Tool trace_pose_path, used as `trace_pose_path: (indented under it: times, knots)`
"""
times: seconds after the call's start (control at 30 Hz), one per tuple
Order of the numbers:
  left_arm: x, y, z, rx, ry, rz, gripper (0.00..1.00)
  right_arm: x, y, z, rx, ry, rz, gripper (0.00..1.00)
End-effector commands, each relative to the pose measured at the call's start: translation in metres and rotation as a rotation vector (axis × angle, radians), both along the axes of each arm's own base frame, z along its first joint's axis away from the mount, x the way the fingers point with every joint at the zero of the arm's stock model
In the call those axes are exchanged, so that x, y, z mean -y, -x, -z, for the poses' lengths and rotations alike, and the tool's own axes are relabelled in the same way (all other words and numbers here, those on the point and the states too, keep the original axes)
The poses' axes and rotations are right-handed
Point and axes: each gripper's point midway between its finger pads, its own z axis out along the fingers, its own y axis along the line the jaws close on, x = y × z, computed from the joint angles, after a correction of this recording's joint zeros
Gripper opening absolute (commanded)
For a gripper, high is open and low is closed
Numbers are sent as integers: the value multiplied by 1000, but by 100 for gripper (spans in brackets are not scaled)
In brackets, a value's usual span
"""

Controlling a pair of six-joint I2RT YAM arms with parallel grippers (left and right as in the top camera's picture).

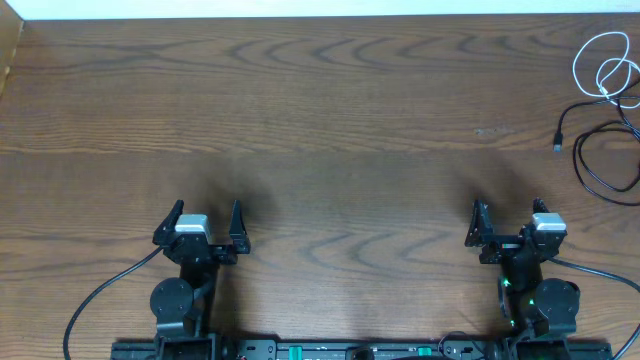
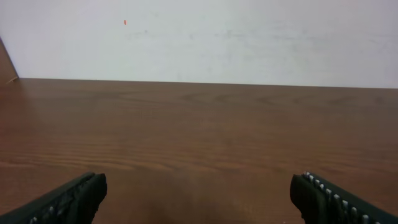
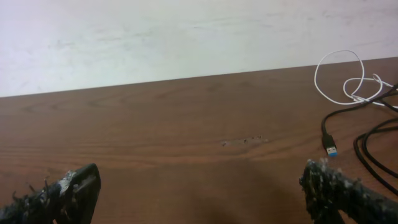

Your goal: Untangle cables

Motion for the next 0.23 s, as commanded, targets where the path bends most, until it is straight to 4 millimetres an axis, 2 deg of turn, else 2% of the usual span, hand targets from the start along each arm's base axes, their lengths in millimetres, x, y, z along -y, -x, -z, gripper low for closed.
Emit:
trace_pose_path:
  times: [0.0, 0.2]
  knots:
    - [2, 1, 14, -48, -12, 17, 99, 0, 0, 1, 1, -7, 2, 99]
    - [2, 1, 14, -48, -12, 17, 99, 0, 0, 1, 1, -7, 2, 99]
